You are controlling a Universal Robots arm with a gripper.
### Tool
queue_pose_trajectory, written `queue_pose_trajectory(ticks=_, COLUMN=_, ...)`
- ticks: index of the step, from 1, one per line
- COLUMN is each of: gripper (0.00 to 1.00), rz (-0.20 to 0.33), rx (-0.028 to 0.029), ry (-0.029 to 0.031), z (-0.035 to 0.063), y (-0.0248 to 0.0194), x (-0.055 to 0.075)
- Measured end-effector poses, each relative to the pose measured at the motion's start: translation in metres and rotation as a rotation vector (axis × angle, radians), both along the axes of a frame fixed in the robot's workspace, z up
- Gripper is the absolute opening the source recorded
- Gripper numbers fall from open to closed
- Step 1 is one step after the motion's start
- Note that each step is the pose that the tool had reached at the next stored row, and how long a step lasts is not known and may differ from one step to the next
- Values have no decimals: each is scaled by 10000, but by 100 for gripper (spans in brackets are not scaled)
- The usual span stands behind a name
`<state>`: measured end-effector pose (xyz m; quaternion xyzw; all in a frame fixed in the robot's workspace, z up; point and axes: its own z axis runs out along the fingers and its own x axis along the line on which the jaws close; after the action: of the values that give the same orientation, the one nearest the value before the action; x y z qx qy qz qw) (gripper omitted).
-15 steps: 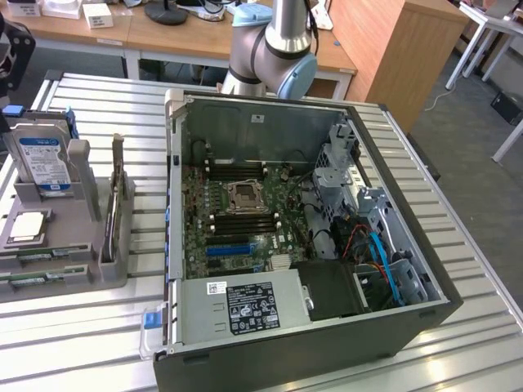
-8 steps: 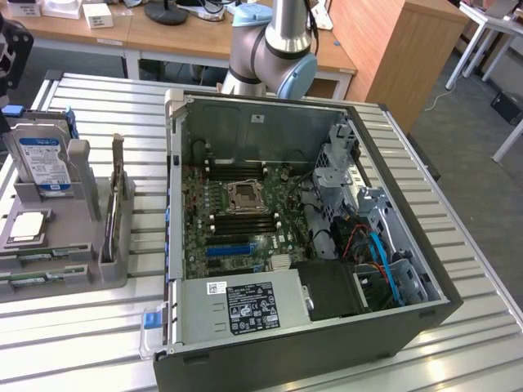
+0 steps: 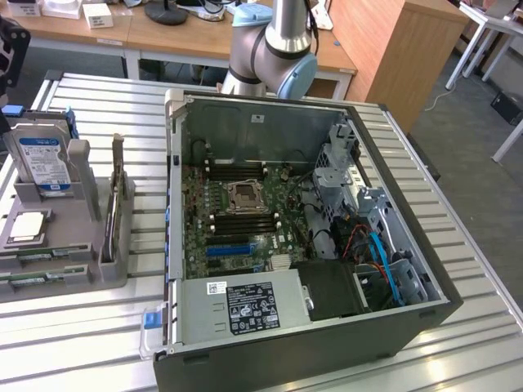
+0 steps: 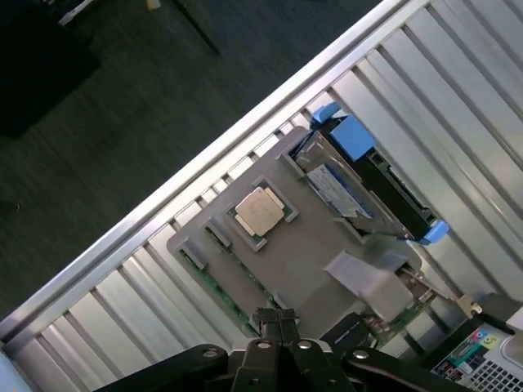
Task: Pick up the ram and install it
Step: 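Pick up the ram and move it above insertion slot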
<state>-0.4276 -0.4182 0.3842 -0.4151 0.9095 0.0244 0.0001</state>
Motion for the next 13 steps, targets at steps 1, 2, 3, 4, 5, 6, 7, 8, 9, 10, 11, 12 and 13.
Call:
queue_pose_trajectory(ticks=1, gripper=10, rz=180, rx=0, ry=0, z=-1, y=0, x=0)
queue_pose_trajectory(ticks=2, gripper=10, rz=376, rx=0, ry=0, z=-2, y=0, x=0)
queue_pose_trajectory(ticks=3, gripper=10, rz=556, rx=0, ry=0, z=-2, y=0, x=0)
queue_pose_trajectory(ticks=4, gripper=10, rz=735, rx=0, ry=0, z=-3, y=0, x=0)
queue_pose_trajectory(ticks=5, gripper=10, rz=921, rx=0, ry=0, z=-3, y=0, x=0)
queue_pose_trajectory(ticks=6, gripper=10, rz=1101, rx=0, ry=0, z=-4, y=0, x=0)
queue_pose_trajectory(ticks=7, gripper=10, rz=1281, rx=0, ry=0, z=-5, y=0, x=0)
queue_pose_trajectory(ticks=8, gripper=10, rz=1461, rx=0, ry=0, z=-5, y=0, x=0)
queue_pose_trajectory(ticks=9, gripper=10, rz=1636, rx=0, ry=0, z=-6, y=0, x=0)
queue_pose_trajectory(ticks=10, gripper=10, rz=1820, rx=1, ry=0, z=-7, y=0, x=0)
queue_pose_trajectory(ticks=11, gripper=10, rz=2000, rx=0, ry=1, z=-7, y=0, x=0)
queue_pose_trajectory(ticks=12, gripper=10, rz=2181, rx=0, ry=0, z=-8, y=0, x=0)
queue_pose_trajectory(ticks=13, gripper=10, rz=2377, rx=0, ry=0, z=-8, y=0, x=0)
